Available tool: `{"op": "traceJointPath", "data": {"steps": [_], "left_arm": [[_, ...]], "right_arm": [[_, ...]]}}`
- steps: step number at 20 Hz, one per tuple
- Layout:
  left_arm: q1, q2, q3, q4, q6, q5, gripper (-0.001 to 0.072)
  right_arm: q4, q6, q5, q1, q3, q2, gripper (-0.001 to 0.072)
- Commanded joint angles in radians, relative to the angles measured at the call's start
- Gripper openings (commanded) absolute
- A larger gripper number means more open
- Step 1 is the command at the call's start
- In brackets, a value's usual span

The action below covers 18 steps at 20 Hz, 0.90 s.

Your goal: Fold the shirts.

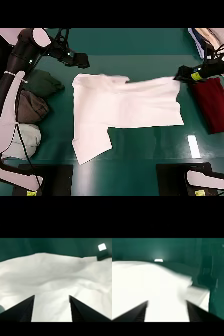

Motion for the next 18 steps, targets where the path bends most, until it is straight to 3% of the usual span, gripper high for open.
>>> {"op": "traceJointPath", "data": {"steps": [1,5,7,12,18], "left_arm": [[0.06,-0.013,0.052,0.072,-0.01,-0.171,0.0523],[0.144,0.018,0.043,0.073,-0.029,-0.377,0.0523],[0.145,0.069,-0.019,0.071,-0.028,-0.385,0.0523],[0.144,0.301,-0.44,0.063,-0.042,-0.252,0.0522],[0.144,0.518,-1.01,-0.131,-0.053,0.007,0.0522]], "right_arm": [[-0.005,0.003,0.005,-0.035,0.078,-0.026,0.0598],[-0.007,0.002,0.072,-0.069,0.138,0.027,0.0597],[-0.008,0.002,0.086,-0.069,0.138,0.064,0.0597],[-0.007,-0.017,0.115,-0.037,0.138,0.13,0.0597],[-0.007,-0.017,0.116,0.026,0.138,0.149,0.0597]]}}
